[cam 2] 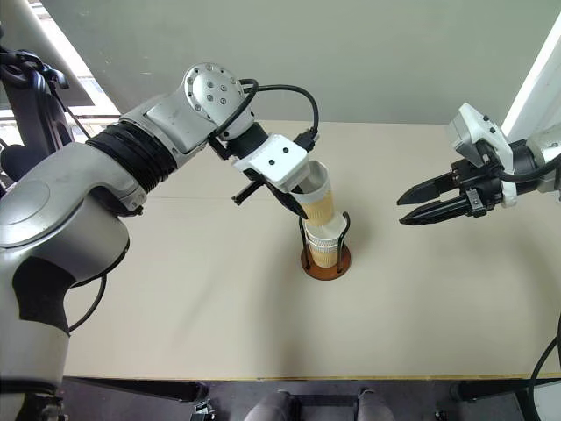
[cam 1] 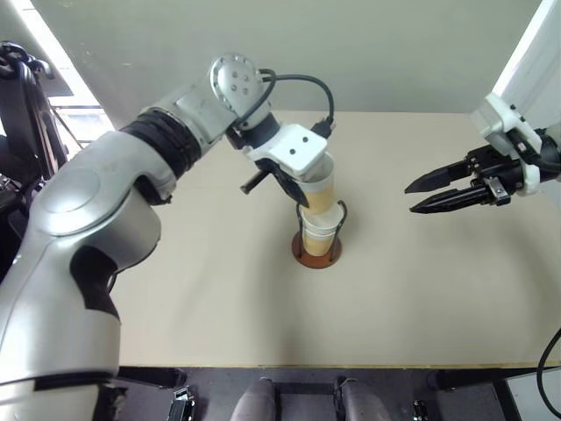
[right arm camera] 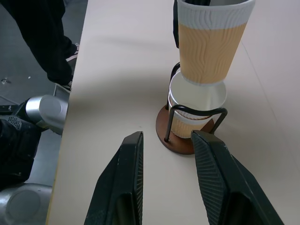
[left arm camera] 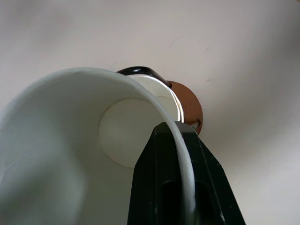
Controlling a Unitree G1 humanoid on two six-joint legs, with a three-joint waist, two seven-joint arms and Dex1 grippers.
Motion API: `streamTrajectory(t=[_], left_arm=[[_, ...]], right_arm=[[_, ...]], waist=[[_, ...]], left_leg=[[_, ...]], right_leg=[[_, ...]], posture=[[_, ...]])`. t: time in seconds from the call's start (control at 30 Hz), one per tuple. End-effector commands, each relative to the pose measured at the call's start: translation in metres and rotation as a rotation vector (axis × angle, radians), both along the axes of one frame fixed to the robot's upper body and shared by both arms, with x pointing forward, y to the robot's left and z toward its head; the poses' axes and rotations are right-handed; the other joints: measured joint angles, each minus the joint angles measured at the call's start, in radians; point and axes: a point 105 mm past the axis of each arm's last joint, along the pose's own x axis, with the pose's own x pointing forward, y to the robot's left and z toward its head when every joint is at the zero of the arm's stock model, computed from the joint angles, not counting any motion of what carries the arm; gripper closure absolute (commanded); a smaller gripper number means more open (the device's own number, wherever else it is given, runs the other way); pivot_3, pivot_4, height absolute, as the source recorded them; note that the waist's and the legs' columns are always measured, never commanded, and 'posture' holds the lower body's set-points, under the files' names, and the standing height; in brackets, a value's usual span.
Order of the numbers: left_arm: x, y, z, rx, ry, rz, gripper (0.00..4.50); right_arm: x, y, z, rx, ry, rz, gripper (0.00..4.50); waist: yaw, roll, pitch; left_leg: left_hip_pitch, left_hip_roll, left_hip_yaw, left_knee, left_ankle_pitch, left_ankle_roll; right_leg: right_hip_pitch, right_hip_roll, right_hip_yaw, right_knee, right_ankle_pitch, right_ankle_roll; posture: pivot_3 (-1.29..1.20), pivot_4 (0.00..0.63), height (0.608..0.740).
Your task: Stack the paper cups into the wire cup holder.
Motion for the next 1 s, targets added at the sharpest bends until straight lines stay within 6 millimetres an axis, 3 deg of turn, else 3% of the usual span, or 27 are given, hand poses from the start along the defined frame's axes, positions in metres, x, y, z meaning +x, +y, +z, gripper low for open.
streamTrajectory(t=[0.03,0.23,0.33,0.6,0.7,0.83,1.0], left_arm=[[-0.003,0.000,0.006,0.009,-0.008,-0.026,4.48],[-0.005,-0.003,0.003,0.017,0.012,-0.029,4.48],[-0.006,-0.002,0.001,0.028,0.017,-0.030,3.86],[-0.006,-0.002,-0.001,0.019,0.023,-0.035,1.05],[-0.006,-0.009,0.008,-0.064,0.044,-0.021,0.04],[-0.005,-0.024,0.042,-0.361,0.133,0.011,0.04],[0.011,-0.005,0.081,-0.738,0.334,0.193,0.04]], right_arm=[[-0.007,-0.001,0.012,0.007,-0.043,0.010,2.92],[-0.008,-0.002,0.011,0.002,-0.041,0.008,2.92],[-0.008,-0.002,0.010,-0.002,-0.040,0.004,2.92],[-0.007,-0.002,0.010,-0.002,-0.039,0.005,2.92],[-0.006,-0.003,0.010,-0.004,-0.042,-0.002,2.92],[0.001,-0.006,0.010,0.022,-0.057,-0.047,2.92],[0.027,-0.011,0.013,0.131,-0.120,-0.207,2.92]], waist=[[0.000,0.000,0.000],[0.000,0.000,0.000],[0.001,0.000,0.000],[0.000,0.000,0.000],[0.001,0.000,0.000],[0.002,0.000,0.000],[-0.002,0.001,0.000]], left_leg=[[0.000,-0.001,0.001,0.000,0.000,0.000],[0.000,-0.001,0.001,0.000,0.000,0.000],[0.000,-0.001,0.001,0.000,0.000,0.000],[0.000,-0.001,0.000,0.000,0.000,0.000],[0.000,-0.001,0.000,0.000,0.000,0.000],[0.000,-0.001,-0.001,0.000,0.000,0.000],[0.002,-0.001,0.001,-0.001,-0.001,0.001]], right_leg=[[0.000,0.000,-0.001,0.000,0.000,0.000],[0.000,0.000,-0.001,0.000,0.000,0.000],[0.001,0.000,-0.001,0.000,0.000,0.001],[0.001,-0.001,0.000,0.000,0.000,0.001],[0.001,0.000,-0.001,0.000,0.000,0.001],[0.001,-0.001,-0.001,-0.001,0.000,0.001],[0.001,-0.001,0.000,-0.001,0.000,0.001]], posture=[[0.00,0.150,0.740],[0.00,0.150,0.740],[0.00,0.150,0.740],[0.00,0.150,0.740],[0.00,0.150,0.740],[0.00,0.150,0.740],[0.00,0.150,0.740]])
